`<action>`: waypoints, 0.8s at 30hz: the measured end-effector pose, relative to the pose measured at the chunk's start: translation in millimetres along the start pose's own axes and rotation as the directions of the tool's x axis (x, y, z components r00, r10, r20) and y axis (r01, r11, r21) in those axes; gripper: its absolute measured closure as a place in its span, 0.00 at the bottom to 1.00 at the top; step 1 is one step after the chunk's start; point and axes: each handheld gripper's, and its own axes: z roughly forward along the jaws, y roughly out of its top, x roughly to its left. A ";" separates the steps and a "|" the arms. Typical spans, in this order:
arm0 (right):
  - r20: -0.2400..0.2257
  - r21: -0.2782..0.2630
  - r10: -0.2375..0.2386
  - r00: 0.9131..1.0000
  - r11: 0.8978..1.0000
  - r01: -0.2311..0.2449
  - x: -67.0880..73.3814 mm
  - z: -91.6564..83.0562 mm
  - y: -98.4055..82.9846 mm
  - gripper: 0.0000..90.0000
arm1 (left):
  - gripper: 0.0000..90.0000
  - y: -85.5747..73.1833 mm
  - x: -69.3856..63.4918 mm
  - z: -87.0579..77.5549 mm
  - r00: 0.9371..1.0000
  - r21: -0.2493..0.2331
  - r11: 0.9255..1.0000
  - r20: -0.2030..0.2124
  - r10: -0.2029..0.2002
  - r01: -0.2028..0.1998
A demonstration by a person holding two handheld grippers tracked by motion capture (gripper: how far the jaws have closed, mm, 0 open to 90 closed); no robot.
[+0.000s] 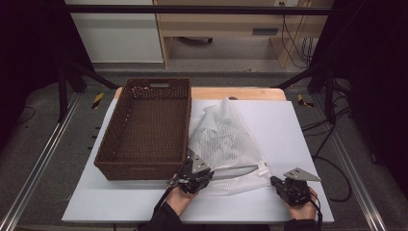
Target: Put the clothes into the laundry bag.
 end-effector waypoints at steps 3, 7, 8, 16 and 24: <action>0.018 -0.033 -0.029 0.999 0.999 0.030 1.0 -4.2 4.3 0.83 | 0.71 -3.5 -2.9 -16.8 1.000 -0.018 1.000 -0.004 0.002 -0.002; 0.023 -0.099 -0.044 0.999 0.994 0.046 7.5 -7.9 20.4 0.71 | 0.67 -15.7 -1.0 -40.2 1.000 -0.036 0.999 -0.013 -0.021 0.021; 0.030 -0.106 -0.043 0.999 0.993 0.046 9.6 -5.5 25.8 0.67 | 0.67 -19.8 0.0 -43.1 0.999 -0.034 0.999 -0.024 -0.030 0.029; 0.035 -0.047 0.029 0.999 0.999 -0.027 0.7 37.5 33.5 0.69 | 0.68 -50.3 10.7 -24.2 0.995 0.043 0.995 -0.040 -0.089 0.091; 0.057 -0.007 0.026 0.998 1.000 -0.025 1.2 37.5 24.0 0.96 | 0.85 -53.7 8.9 -18.7 0.994 0.044 0.998 -0.106 -0.034 0.039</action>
